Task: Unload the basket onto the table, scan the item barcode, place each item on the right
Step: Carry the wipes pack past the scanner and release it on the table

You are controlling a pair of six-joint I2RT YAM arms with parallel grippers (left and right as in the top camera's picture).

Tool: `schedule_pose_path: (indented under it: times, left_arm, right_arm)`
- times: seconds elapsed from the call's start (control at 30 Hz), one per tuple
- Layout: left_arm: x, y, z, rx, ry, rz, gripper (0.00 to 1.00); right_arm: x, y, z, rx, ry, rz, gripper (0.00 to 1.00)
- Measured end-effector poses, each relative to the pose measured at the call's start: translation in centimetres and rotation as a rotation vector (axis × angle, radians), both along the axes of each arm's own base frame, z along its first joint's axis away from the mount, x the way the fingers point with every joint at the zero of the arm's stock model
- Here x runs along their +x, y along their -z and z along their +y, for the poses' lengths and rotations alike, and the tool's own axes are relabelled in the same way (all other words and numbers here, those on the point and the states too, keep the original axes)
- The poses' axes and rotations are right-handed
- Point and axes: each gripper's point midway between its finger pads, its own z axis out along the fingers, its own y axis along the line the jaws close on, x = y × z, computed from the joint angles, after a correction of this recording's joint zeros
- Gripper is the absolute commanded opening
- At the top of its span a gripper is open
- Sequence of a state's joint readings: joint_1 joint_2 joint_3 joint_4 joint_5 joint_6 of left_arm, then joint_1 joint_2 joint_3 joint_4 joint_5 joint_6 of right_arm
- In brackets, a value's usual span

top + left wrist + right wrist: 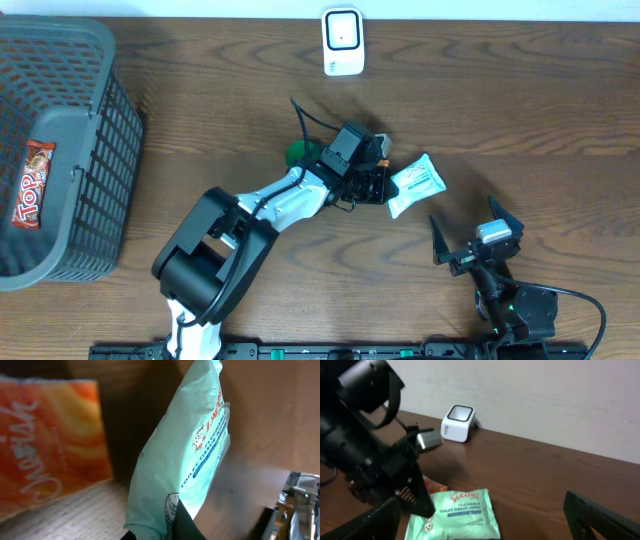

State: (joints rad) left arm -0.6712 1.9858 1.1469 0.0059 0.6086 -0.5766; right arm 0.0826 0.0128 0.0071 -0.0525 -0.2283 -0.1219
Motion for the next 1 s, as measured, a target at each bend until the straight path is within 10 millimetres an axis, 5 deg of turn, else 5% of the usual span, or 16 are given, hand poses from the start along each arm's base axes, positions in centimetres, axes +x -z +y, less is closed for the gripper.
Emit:
schedule_pose_path:
  times: [0.07,0.13,0.2,0.3,0.5,0.8,0.93,1.0]
  left_arm:
    - [0.0,0.7,0.1,0.013,-0.005,0.009,0.09]
    - [0.0,1.1,0.2,0.02,-0.005,0.012,0.23]
    - [0.1,1.1,0.1,0.018,-0.005,0.01,0.5]
    - [0.2,0.7,-0.2,-0.006,0.001,-0.001,0.62]
    - [0.1,-0.8,-0.7,-0.046,0.016,-0.011,0.67]
    - [0.4,-9.4,-1.0,-0.163,0.024,-0.161,0.7]
    - [0.6,-9.7,-0.9,-0.162,0.019,-0.173,0.71]
    - [0.9,-9.7,-0.8,-0.156,0.027,-0.201,0.79]
  right_arm:
    - [0.0,0.0,0.0,0.0,0.0,0.0,0.99]
    - [0.0,0.0,0.0,0.0,0.0,0.0,0.99]
    - [0.0,0.0,0.0,0.0,0.0,0.0,0.99]
    - [0.0,0.0,0.0,0.0,0.0,0.0,0.99]
    - [0.0,0.0,0.0,0.0,0.0,0.0,0.99]
    - [0.0,0.0,0.0,0.0,0.0,0.0,0.99]
    - [0.0,0.0,0.0,0.0,0.0,0.0,0.99]
    - [0.0,0.0,0.0,0.0,0.0,0.0,0.99]
